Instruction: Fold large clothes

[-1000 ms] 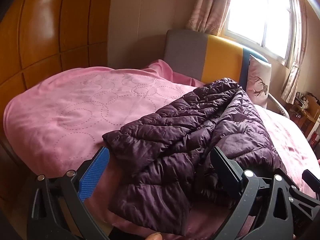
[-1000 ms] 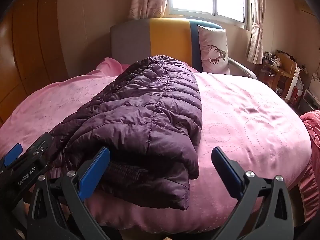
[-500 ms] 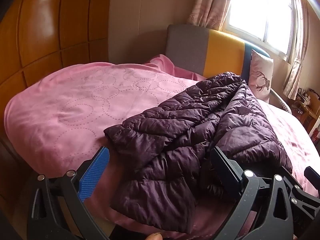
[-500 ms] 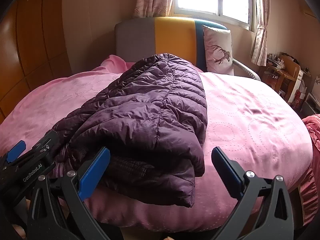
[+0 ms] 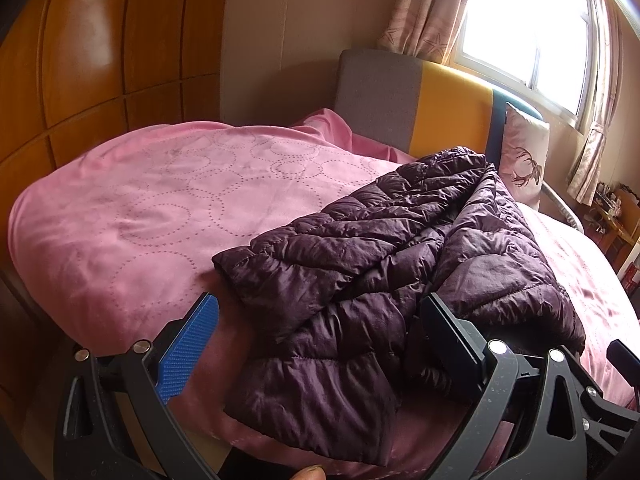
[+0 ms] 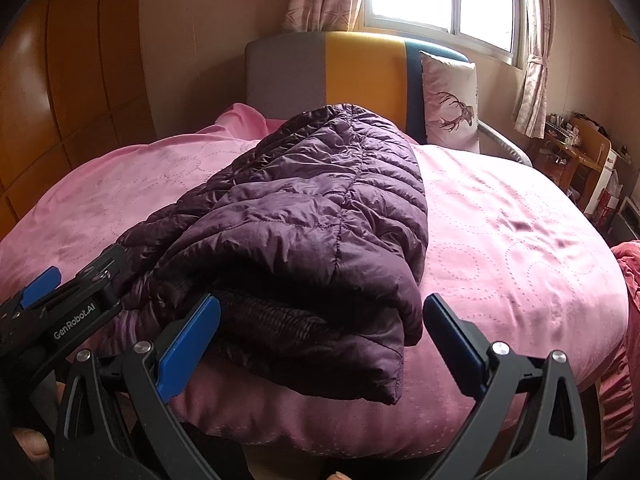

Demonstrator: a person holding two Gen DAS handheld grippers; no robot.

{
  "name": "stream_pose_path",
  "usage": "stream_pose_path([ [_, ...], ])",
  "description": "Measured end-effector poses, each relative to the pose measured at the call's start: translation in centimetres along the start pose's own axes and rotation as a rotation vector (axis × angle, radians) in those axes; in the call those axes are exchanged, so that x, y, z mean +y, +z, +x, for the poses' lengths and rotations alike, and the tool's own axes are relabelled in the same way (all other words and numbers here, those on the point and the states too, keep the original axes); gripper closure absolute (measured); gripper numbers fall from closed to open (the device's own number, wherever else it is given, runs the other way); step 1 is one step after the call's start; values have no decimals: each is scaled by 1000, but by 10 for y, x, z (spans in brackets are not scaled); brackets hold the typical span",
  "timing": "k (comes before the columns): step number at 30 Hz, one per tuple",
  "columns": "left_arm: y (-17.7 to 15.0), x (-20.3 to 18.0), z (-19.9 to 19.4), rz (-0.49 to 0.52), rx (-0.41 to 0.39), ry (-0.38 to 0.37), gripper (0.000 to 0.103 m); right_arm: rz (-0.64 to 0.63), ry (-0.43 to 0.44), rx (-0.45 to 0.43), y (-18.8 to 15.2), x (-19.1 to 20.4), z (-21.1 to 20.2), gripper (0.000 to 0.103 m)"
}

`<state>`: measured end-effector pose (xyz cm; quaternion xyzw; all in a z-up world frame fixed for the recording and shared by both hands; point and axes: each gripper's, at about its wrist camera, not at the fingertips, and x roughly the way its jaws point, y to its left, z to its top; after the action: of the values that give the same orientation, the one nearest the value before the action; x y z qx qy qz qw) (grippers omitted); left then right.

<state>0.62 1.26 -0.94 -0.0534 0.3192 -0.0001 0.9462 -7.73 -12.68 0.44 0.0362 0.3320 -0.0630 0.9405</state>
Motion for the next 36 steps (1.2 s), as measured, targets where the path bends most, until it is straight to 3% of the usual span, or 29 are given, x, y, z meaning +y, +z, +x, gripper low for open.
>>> stream_pose_path([
  [12,-1,2,1,-9,6,-4,3,-54,26,55,-1,6,10,2],
  [36,1,6,6,-16,25,9,3,-64,13,23,3,5,8,2],
])
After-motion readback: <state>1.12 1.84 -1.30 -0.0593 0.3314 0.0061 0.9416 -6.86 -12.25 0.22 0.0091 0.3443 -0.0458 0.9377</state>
